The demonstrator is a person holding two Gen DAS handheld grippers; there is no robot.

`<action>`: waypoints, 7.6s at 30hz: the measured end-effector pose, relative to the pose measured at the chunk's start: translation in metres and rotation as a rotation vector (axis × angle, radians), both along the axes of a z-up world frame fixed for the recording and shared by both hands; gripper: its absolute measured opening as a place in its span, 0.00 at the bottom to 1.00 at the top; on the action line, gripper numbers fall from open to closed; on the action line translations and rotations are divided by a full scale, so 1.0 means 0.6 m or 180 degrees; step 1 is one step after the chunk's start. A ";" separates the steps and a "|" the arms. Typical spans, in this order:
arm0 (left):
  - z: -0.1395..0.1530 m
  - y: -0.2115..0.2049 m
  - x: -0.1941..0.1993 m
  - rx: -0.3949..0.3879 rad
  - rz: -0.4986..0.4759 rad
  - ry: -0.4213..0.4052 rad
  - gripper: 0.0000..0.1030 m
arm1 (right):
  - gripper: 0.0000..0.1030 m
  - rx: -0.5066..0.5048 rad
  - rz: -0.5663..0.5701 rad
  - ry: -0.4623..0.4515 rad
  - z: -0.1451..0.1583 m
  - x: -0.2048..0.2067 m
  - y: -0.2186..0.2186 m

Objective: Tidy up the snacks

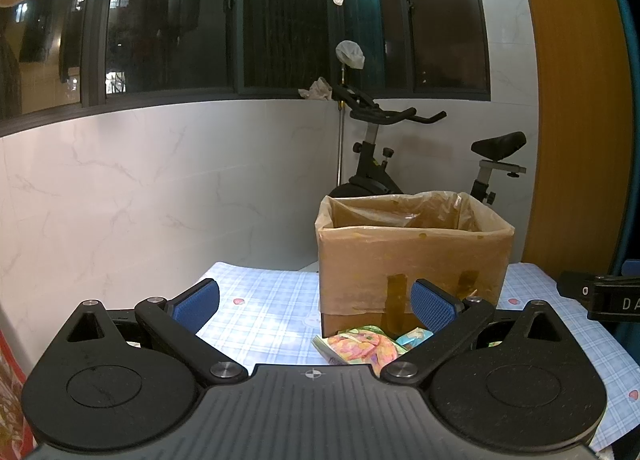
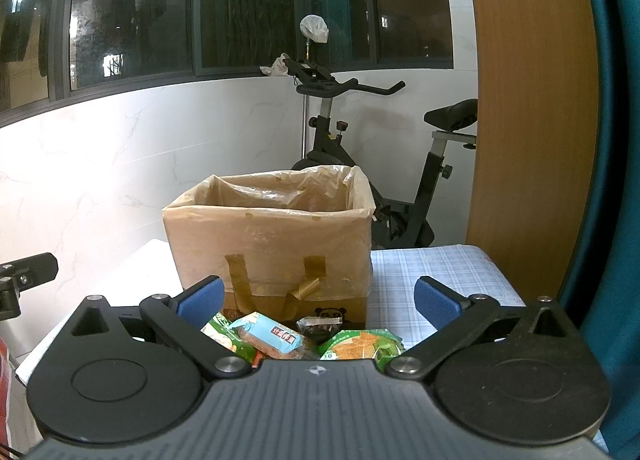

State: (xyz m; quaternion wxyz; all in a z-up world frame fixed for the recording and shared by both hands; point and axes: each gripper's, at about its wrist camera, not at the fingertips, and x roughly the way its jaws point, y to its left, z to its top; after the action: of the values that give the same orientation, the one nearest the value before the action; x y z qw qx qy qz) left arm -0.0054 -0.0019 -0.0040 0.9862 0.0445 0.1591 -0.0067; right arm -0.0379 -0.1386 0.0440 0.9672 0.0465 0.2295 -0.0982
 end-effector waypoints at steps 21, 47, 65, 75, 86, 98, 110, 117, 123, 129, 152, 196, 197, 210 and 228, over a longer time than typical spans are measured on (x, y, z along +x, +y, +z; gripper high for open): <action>-0.006 -0.002 0.001 -0.0023 -0.0026 0.0044 1.00 | 1.00 0.0006 -0.0007 0.0006 0.001 -0.002 -0.005; -0.027 0.023 0.128 0.0281 0.0216 0.0067 1.00 | 1.00 -0.0037 0.0063 -0.0272 -0.015 0.090 -0.067; -0.152 0.044 0.181 -0.0213 -0.0244 0.0847 0.99 | 1.00 0.0137 -0.0019 -0.0052 -0.135 0.148 -0.104; -0.186 0.007 0.212 -0.0256 -0.0331 0.0901 0.99 | 1.00 0.0182 -0.0016 -0.0010 -0.170 0.151 -0.107; -0.220 -0.020 0.254 -0.0235 -0.0354 0.0948 0.99 | 1.00 0.0386 -0.0258 0.0136 -0.207 0.140 -0.146; -0.191 0.017 0.242 -0.0573 -0.0399 0.0843 0.50 | 1.00 0.0422 -0.0314 0.0332 -0.236 0.136 -0.163; -0.223 0.057 0.237 -0.1067 -0.0390 0.1214 0.90 | 1.00 0.0420 -0.0149 0.0445 -0.248 0.148 -0.141; -0.249 0.061 0.250 -0.1572 -0.0531 0.1364 0.90 | 1.00 0.0431 -0.0180 0.0462 -0.252 0.148 -0.142; -0.264 0.036 0.282 -0.1646 -0.0556 0.1505 0.90 | 1.00 0.0435 -0.0176 0.0459 -0.253 0.148 -0.142; -0.274 0.034 0.285 -0.1682 -0.0657 0.1462 0.75 | 1.00 0.0467 -0.0182 0.0466 -0.257 0.147 -0.144; -0.163 0.076 0.189 -0.1138 -0.0388 0.0513 0.67 | 1.00 0.0306 0.0062 0.0733 -0.275 0.215 -0.139; -0.006 0.088 0.156 -0.0675 -0.0698 -0.0255 0.67 | 0.78 0.0412 0.0236 -0.0550 -0.056 0.146 -0.163; 0.005 0.083 0.159 -0.0640 -0.0736 -0.0290 0.67 | 0.78 0.0387 0.0269 -0.0586 -0.048 0.152 -0.161; 0.054 -0.006 0.311 -0.0273 -0.0904 -0.0166 0.67 | 0.78 0.0059 0.0691 -0.0375 -0.021 0.338 -0.139; 0.001 -0.051 0.479 0.0216 -0.0726 0.0377 0.71 | 0.79 0.0128 0.0738 0.0294 -0.114 0.512 -0.118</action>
State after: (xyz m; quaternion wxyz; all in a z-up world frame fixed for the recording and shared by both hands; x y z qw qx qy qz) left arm 0.2821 -0.0327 -0.0034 0.9658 0.0952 0.2112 -0.1161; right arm 0.2696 -0.2096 -0.0247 0.9593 0.0344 0.2796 0.0169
